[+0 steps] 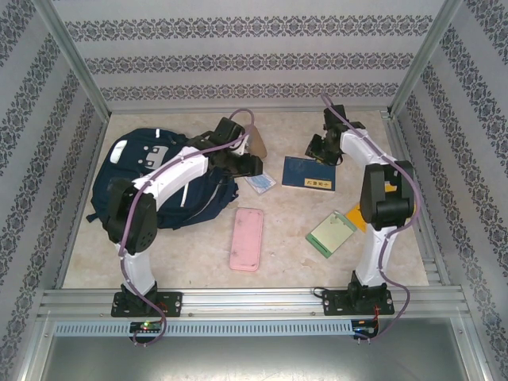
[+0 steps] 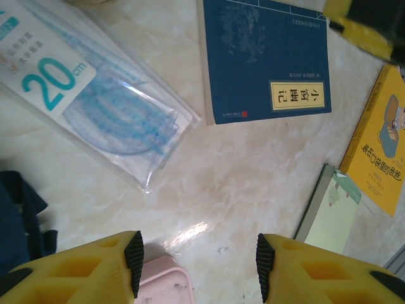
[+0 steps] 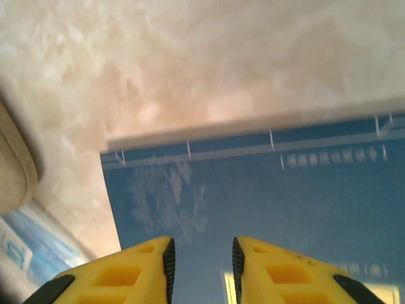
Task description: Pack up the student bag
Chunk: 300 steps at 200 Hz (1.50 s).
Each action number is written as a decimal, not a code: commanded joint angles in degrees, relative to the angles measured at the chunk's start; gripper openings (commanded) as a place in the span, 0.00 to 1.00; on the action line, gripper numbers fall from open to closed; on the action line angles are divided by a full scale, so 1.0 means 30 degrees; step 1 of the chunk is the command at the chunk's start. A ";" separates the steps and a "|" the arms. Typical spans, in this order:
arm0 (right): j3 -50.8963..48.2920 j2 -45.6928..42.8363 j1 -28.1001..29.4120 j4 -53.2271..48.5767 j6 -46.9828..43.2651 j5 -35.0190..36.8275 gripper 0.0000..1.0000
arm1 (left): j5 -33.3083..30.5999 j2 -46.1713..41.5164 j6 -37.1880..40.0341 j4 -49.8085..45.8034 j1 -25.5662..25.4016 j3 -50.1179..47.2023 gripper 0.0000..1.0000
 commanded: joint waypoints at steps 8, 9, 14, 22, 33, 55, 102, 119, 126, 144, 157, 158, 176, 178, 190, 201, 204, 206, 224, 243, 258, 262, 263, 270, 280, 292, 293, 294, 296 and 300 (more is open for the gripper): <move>0.2960 0.2494 0.0734 -0.0612 0.0404 0.0056 0.32 | -0.0354 0.0150 0.0002 -0.0446 -0.0312 0.0708 0.52; 0.3058 0.2586 0.0744 -0.0626 0.0426 0.0071 0.32 | -0.0347 0.0142 -0.0005 -0.0452 -0.0312 0.0691 0.52; 0.3596 0.3041 0.0801 -0.0758 0.0605 0.0143 0.31 | -0.0368 0.0091 -0.0013 -0.0486 -0.0312 0.0638 0.52; 0.4554 0.3844 0.0916 -0.1086 0.0785 0.0258 0.31 | -0.0375 0.0021 -0.0048 -0.0527 -0.0309 0.0544 0.52; 0.5985 0.5042 0.1093 -0.1679 0.0928 0.0290 0.30 | -0.0395 -0.0175 -0.0046 -0.0594 -0.0318 0.0347 0.52; 0.8403 0.6924 0.1493 -0.2747 0.0982 0.0335 0.30 | -0.0549 -0.0691 -0.0084 -0.0572 -0.0330 -0.0273 0.52; 0.8428 0.7591 0.2757 -0.3483 0.0697 -0.0291 0.29 | -0.0982 -0.1193 -0.0011 -0.0568 -0.0341 -0.0967 0.52; 0.6560 0.6516 0.3320 -0.3163 0.0457 -0.0376 0.29 | -0.1064 -0.1130 0.0031 -0.0551 -0.0341 -0.0934 0.52; 0.5530 0.5954 0.3513 -0.2944 0.0540 -0.0441 0.29 | -0.1129 -0.1112 0.0070 -0.0557 -0.0327 -0.0893 0.52; 0.2267 0.4153 0.3964 -0.1661 0.0972 -0.0957 0.29 | -0.1322 -0.0910 0.0153 -0.0551 -0.0314 -0.0777 0.53; -0.0217 0.2705 0.4437 -0.0671 0.1250 -0.0999 0.29 | -0.1358 -0.0698 0.0117 -0.0561 -0.0325 -0.0586 0.53; -0.0391 0.2589 0.4471 -0.0597 0.1259 -0.0999 0.29 | -0.1362 -0.0692 0.0126 -0.0553 -0.0318 -0.0586 0.53; -0.3011 0.0884 0.5020 0.0167 0.1383 -0.1026 0.29 | -0.1186 -0.0349 0.0024 -0.0463 -0.0340 -0.0333 0.53; -0.3300 0.0706 0.5080 0.0250 0.1414 -0.1064 0.29 | -0.1153 -0.0301 0.0034 -0.0430 -0.0334 -0.0310 0.54; -0.4553 -0.0471 0.5290 0.0580 0.1383 -0.0953 0.30 | -0.0981 -0.0077 -0.0118 -0.0233 -0.0321 -0.0215 0.53; -0.5369 -0.1694 0.5381 0.0649 0.1270 -0.0457 0.30 | -0.0675 0.0219 -0.0308 0.0025 -0.0345 -0.0111 0.53; -0.5509 -0.2058 0.5390 0.0634 0.1253 -0.0305 0.31 | -0.0639 0.0336 -0.0392 0.0130 -0.0364 -0.0087 0.53; -0.5639 -0.2263 0.5385 0.0623 0.1257 -0.0151 0.32 | -0.0577 0.0376 -0.0429 0.0165 -0.0354 -0.0072 0.53; -0.6607 -0.4450 0.5095 0.0670 0.1211 0.0699 0.39 | -0.0250 0.0947 -0.0835 0.0587 -0.0486 0.0219 0.53; -0.7856 -0.6305 0.4189 0.0975 0.1227 0.1447 0.48 | -0.0033 0.1609 -0.1228 0.1053 -0.0801 0.0696 0.53; -0.8742 -0.7353 0.3201 0.0968 0.0981 0.2468 0.56 | 0.0133 0.2262 -0.1457 0.1377 -0.1099 0.1209 0.53; -0.8928 -0.7538 0.2884 0.0921 0.0926 0.2741 0.58 | 0.0167 0.2438 -0.1511 0.1455 -0.1158 0.1362 0.53; -0.8965 -0.7572 0.2801 0.0902 0.0906 0.2805 0.59 | 0.0191 0.2473 -0.1523 0.1495 -0.1189 0.1399 0.53; -0.9287 -0.7819 0.2194 0.0926 0.0863 0.2955 0.61 | 0.0254 0.2783 -0.1589 0.1609 -0.1332 0.1691 0.53; -0.9730 -0.7925 0.1309 0.1120 0.0743 0.2964 0.63 | 0.0292 0.3272 -0.1571 0.1753 -0.1584 0.2183 0.53; -1.0145 -0.7791 0.0270 0.1485 0.0726 0.2963 0.64 | 0.0218 0.3918 -0.1464 0.1697 -0.1826 0.2929 0.53; -1.0160 -0.7742 0.0204 0.1521 0.0733 0.2960 0.64 | 0.0217 0.3989 -0.1455 0.1674 -0.1845 0.3003 0.53; -1.0196 -0.7717 0.0098 0.1568 0.0722 0.2943 0.65 | 0.0202 0.4054 -0.1451 0.1663 -0.1884 0.3069 0.53; -1.0246 -0.7677 -0.0047 0.1640 0.0714 0.2946 0.65 | 0.0212 0.4147 -0.1426 0.1654 -0.1913 0.3163 0.53; -1.0320 -0.7547 -0.0298 0.1813 0.0689 0.2875 0.66 | 0.0162 0.4394 -0.1403 0.1602 -0.1950 0.3454 0.53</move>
